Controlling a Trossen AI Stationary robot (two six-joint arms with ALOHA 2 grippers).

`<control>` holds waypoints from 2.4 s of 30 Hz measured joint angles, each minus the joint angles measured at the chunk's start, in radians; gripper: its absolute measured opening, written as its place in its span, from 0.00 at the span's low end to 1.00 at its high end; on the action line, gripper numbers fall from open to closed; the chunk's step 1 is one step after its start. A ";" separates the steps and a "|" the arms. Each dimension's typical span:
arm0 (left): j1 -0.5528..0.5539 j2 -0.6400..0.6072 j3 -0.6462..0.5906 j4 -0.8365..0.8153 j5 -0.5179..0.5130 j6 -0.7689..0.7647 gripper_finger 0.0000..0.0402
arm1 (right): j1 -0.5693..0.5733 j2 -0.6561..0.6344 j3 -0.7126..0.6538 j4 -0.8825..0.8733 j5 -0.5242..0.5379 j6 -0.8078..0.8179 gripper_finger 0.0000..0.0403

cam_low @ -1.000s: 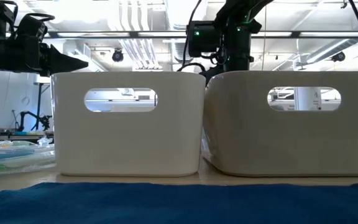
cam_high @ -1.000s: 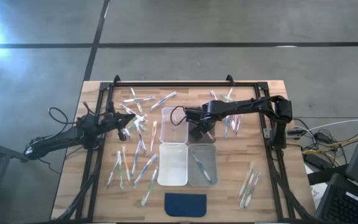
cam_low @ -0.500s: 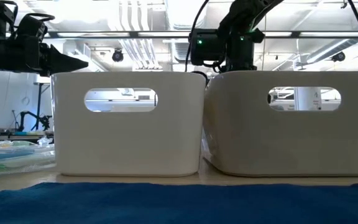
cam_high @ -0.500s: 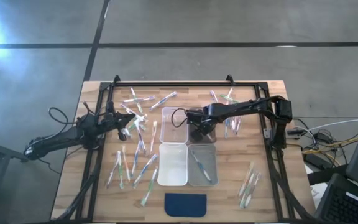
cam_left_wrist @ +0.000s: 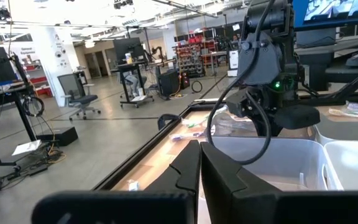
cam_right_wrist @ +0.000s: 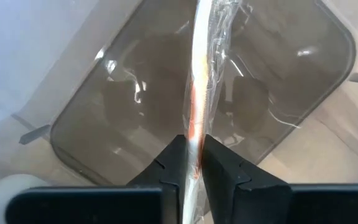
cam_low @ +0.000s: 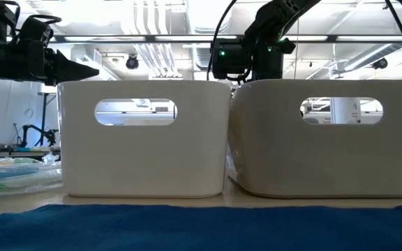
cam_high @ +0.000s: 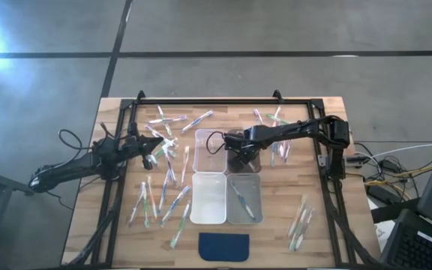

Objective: Pick & Place Toothbrushes
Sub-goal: Put the orange toothbrush into the black bin, then put the green toothbrush into the transparent bin

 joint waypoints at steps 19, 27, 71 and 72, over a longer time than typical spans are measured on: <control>0.001 0.002 0.000 0.000 0.000 0.000 0.04 | 0.000 -0.049 0.089 -0.051 0.000 -0.027 0.43; 0.001 0.002 0.000 0.000 0.000 0.000 0.04 | 0.008 -0.101 0.144 -0.117 0.000 -0.027 0.44; 0.000 0.002 0.000 0.000 0.000 0.000 0.04 | 0.297 -0.975 -0.486 0.362 0.227 -0.621 0.02; 0.000 0.002 0.000 0.000 0.000 0.000 0.04 | 0.278 -0.995 -0.518 0.384 0.193 -0.631 0.02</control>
